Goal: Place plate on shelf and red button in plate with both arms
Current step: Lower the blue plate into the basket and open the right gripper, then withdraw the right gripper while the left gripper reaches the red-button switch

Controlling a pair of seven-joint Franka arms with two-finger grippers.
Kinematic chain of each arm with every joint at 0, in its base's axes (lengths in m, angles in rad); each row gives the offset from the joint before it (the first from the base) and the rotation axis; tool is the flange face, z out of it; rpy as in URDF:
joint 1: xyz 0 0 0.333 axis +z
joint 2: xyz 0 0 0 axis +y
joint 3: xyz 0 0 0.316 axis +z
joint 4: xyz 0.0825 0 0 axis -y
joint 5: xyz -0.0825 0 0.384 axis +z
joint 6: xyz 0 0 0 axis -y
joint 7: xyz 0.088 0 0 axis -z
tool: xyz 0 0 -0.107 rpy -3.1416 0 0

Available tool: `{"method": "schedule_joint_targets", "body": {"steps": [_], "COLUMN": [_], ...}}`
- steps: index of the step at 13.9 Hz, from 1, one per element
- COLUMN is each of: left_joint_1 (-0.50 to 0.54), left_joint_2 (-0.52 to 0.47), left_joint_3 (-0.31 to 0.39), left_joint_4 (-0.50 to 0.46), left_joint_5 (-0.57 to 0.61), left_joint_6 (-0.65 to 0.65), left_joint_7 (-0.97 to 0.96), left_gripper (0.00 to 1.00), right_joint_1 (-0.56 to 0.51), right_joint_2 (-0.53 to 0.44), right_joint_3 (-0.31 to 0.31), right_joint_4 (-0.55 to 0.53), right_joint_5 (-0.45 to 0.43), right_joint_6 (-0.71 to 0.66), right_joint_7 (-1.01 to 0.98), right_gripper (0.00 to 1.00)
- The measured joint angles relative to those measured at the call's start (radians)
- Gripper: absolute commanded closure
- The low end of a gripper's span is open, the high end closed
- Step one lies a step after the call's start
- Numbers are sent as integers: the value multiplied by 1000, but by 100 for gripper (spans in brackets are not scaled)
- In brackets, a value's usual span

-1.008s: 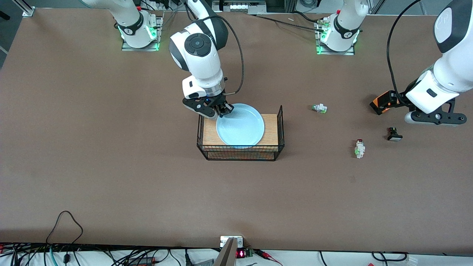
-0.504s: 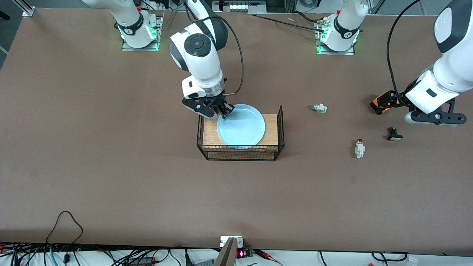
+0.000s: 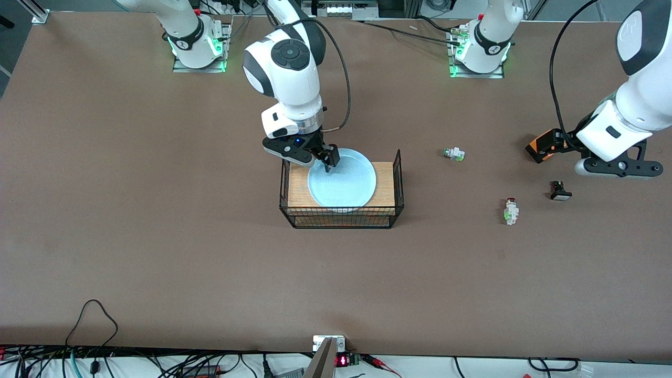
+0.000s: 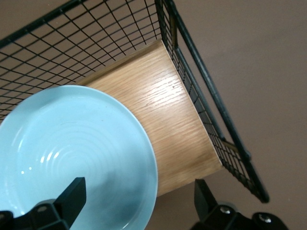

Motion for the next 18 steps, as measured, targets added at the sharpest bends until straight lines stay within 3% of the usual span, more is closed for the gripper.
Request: {"method": "schedule_joint_targets", "body": {"steps": [5, 10, 14, 18], "left_joint_1": [0, 0, 0, -1], "left_joint_2": [0, 0, 0, 1], "left_joint_3": [0, 0, 0, -1], "left_joint_4": [1, 1, 1, 1], "left_joint_5": [0, 0, 0, 0], "left_joint_6": [0, 0, 0, -19], "left_joint_7": [0, 0, 0, 0], "left_gripper": [0, 0, 0, 0], "right_joint_1": [-6, -61, -139, -245], "right_joint_2": [-1, -25, -52, -88], "right_joint_3": [-21, -52, -54, -57], "right_joint_4": [90, 226, 299, 317], "right_joint_5": [77, 116, 116, 91], "right_joint_6": [-113, -339, -485, -539], "right_joint_7": [0, -21, -229, -557], "right_gripper": [0, 0, 0, 0]}}
